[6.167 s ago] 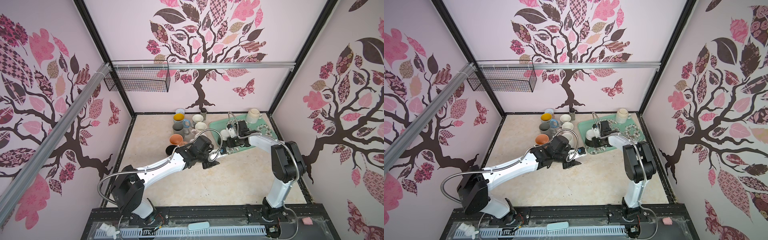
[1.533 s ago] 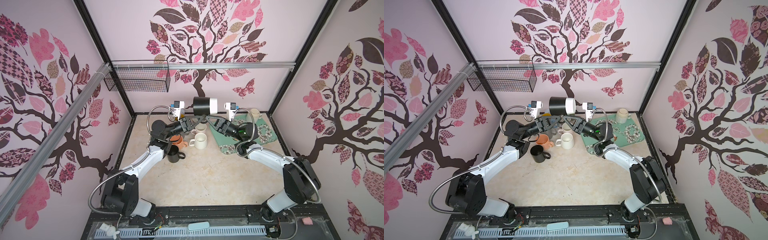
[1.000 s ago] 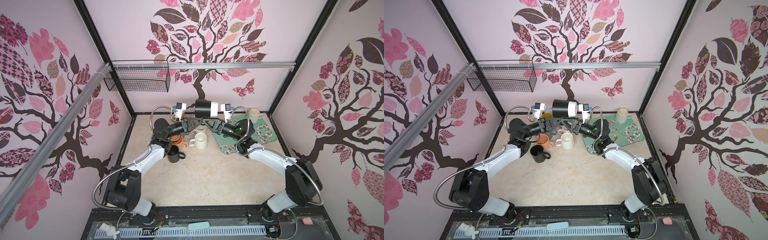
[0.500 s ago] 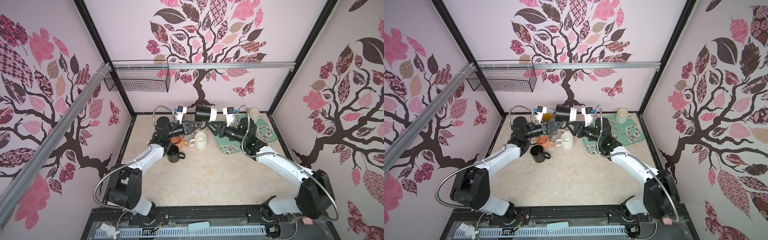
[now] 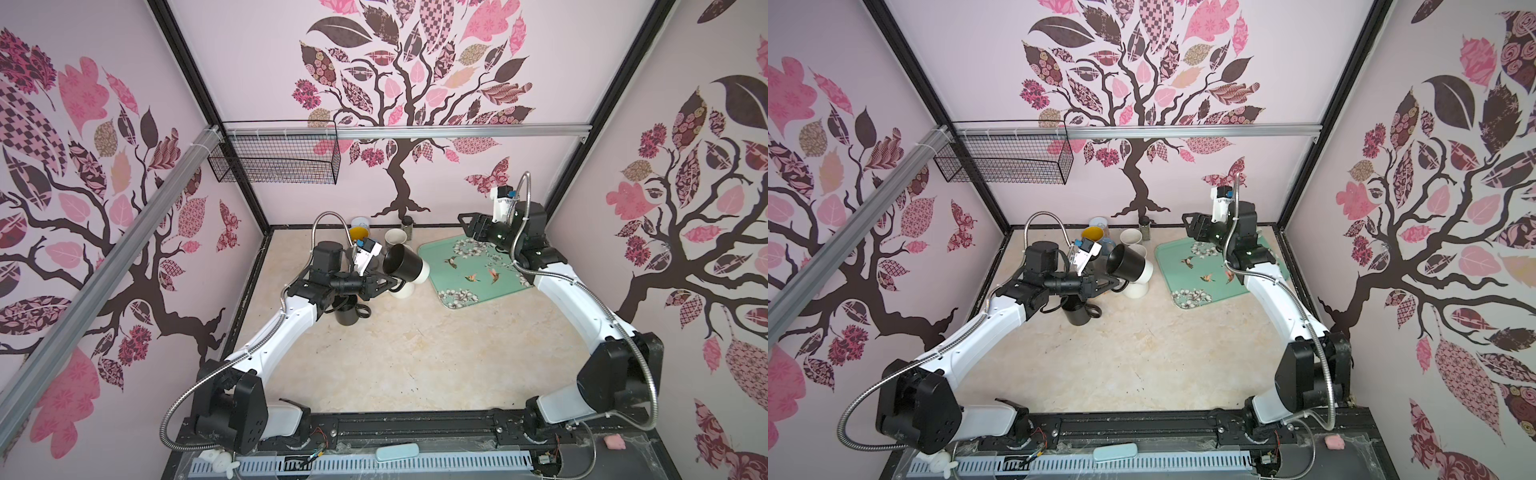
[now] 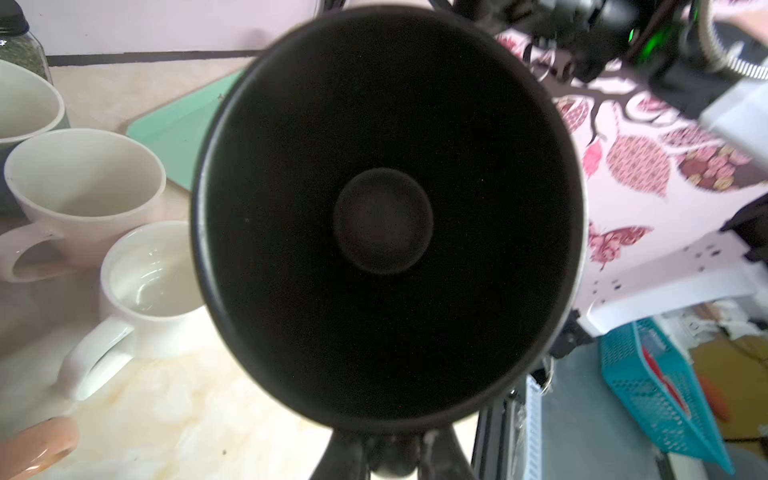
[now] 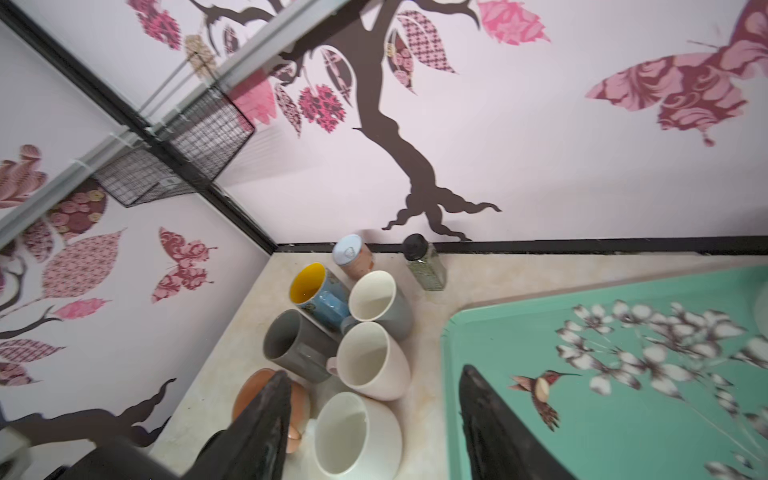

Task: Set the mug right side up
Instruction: 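Open the right gripper off the black mug and move it back over the tray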

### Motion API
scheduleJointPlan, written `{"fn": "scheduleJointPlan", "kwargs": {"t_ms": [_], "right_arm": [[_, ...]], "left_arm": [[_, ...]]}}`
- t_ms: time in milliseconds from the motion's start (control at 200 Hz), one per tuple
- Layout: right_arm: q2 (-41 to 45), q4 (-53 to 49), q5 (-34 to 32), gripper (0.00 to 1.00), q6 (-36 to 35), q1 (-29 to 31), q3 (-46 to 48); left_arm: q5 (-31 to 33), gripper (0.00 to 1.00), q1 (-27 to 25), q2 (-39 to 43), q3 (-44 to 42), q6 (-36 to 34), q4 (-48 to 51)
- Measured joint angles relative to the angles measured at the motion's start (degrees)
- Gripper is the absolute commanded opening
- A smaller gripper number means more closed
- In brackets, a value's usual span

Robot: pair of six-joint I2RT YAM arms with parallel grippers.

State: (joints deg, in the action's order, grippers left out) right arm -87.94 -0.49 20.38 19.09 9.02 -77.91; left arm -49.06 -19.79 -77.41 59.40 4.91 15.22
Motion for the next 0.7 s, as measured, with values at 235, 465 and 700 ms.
{"fn": "scheduleJointPlan", "kwargs": {"t_ms": [235, 465, 700], "right_arm": [[-12.11, -8.0, -2.89, 0.71, -2.45, -7.41, -8.96], [-20.2, -10.69, -5.44, 0.74, -1.46, -13.44, -14.19], [-30.69, -13.88, -10.4, 0.75, -2.14, -13.92, -27.71]], "left_arm": [[9.09, 0.0, -6.01, -3.48, 8.24, -23.34, 21.11], [17.99, 0.0, -7.19, -9.42, 12.83, -37.0, 31.54], [25.07, 0.0, -7.15, -13.11, 12.83, -44.44, 33.18]]}}
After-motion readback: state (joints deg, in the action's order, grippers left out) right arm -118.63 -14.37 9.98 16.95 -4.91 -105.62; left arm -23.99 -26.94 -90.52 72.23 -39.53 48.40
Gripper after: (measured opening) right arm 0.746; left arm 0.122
